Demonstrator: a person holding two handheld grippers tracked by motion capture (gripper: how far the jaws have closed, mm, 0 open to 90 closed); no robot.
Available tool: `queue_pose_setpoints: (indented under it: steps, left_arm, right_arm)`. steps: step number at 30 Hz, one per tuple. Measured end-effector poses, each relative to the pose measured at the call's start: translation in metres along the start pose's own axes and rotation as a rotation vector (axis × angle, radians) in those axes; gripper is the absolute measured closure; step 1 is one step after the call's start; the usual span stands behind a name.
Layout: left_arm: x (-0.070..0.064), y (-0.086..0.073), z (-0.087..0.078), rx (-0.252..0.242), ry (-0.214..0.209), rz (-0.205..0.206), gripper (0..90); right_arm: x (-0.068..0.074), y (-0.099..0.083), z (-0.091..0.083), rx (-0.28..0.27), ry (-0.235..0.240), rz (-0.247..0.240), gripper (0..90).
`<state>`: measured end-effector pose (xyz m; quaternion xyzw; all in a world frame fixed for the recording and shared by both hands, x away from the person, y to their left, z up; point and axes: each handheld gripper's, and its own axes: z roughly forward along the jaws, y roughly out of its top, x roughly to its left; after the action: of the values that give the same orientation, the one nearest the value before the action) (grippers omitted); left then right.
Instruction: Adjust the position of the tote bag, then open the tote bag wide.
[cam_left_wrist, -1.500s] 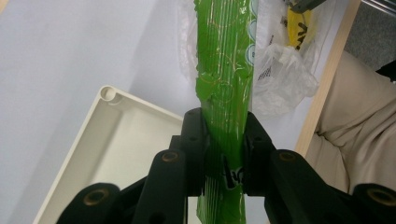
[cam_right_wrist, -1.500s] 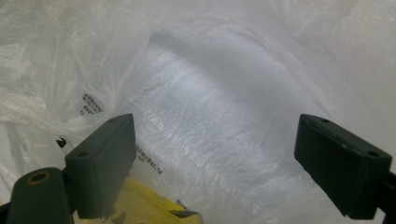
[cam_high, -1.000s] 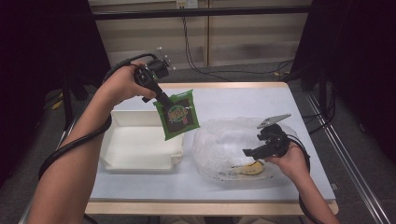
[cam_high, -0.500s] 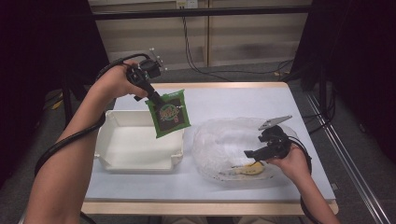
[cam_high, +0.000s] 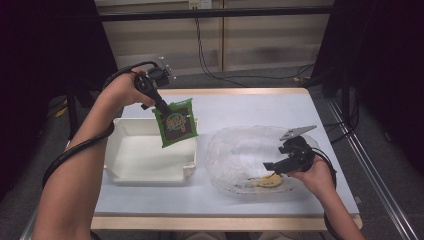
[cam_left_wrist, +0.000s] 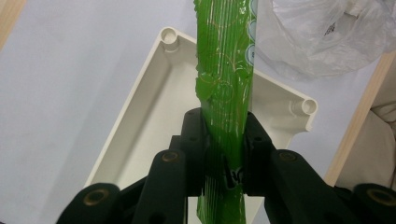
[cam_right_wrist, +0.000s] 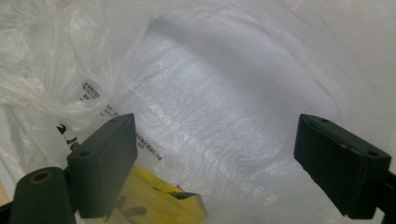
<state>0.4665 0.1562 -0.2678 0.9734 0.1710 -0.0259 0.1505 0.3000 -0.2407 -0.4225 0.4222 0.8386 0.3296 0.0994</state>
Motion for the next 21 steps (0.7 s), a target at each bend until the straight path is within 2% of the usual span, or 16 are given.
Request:
queue_pose_setpoints:
  steps: [1,2,4,5,6,7,10,12,13,14,15,17,18,19,20,21]
  left_arm:
    - [0.001,-0.001,0.000,0.006,0.005,0.002,75.2]
    - [0.001,-0.001,0.001,-0.005,0.011,-0.022,75.2]
    - [0.003,-0.003,0.002,-0.003,0.015,-0.010,75.2]
    - [0.002,-0.004,0.004,-0.023,0.015,-0.039,75.2]
    - [0.003,-0.004,0.005,-0.019,0.020,-0.022,75.2]
    - [0.004,-0.005,0.005,-0.021,0.006,-0.032,75.2]
    - [0.006,-0.006,0.006,-0.017,0.000,-0.028,75.2]
    - [0.009,-0.007,0.006,0.001,0.004,-0.006,75.2]
    - [0.009,-0.008,0.007,-0.012,0.001,-0.031,75.2]
    - [0.012,-0.009,0.007,0.004,0.007,-0.003,75.2]
    - [0.012,-0.010,0.007,0.008,0.002,-0.022,75.2]
    - [0.013,-0.012,0.010,-0.010,0.017,-0.017,75.2]
    - [0.013,-0.013,0.011,-0.018,0.011,-0.033,75.2]
    - [0.012,-0.014,0.012,-0.016,0.014,-0.033,75.2]
    - [0.015,-0.014,0.012,0.007,0.007,-0.009,75.2]
    - [0.014,-0.015,0.014,-0.006,0.014,-0.020,75.2]
  right_arm:
    - [0.000,0.000,0.000,-0.005,0.001,-0.006,13.4]
    - [0.000,0.000,0.000,-0.005,-0.002,-0.007,13.4]
    - [0.001,-0.001,0.000,-0.005,0.001,-0.004,13.4]
    - [0.001,-0.001,0.000,0.001,0.000,0.000,13.4]
    - [0.002,-0.001,0.001,0.000,0.001,-0.005,13.3]
    - [0.001,-0.002,0.002,-0.003,0.005,-0.012,13.3]
    - [0.002,-0.001,0.002,0.003,0.007,-0.006,13.3]
    - [0.002,-0.001,0.003,-0.001,0.008,-0.008,13.3]
    - [0.002,-0.001,0.003,-0.003,0.010,-0.004,13.2]
    - [0.002,-0.001,0.003,0.001,0.011,-0.001,13.2]
    - [0.002,-0.002,0.003,0.005,0.012,-0.002,13.3]
    - [0.002,-0.002,0.004,0.007,0.013,-0.003,13.2]
    - [0.003,-0.001,0.004,0.010,0.010,-0.001,13.2]
    - [0.002,-0.001,0.004,0.006,0.010,-0.010,13.2]
    - [0.003,0.000,0.004,0.004,0.012,0.000,13.2]
    - [0.003,0.001,0.004,0.004,0.010,-0.007,13.2]
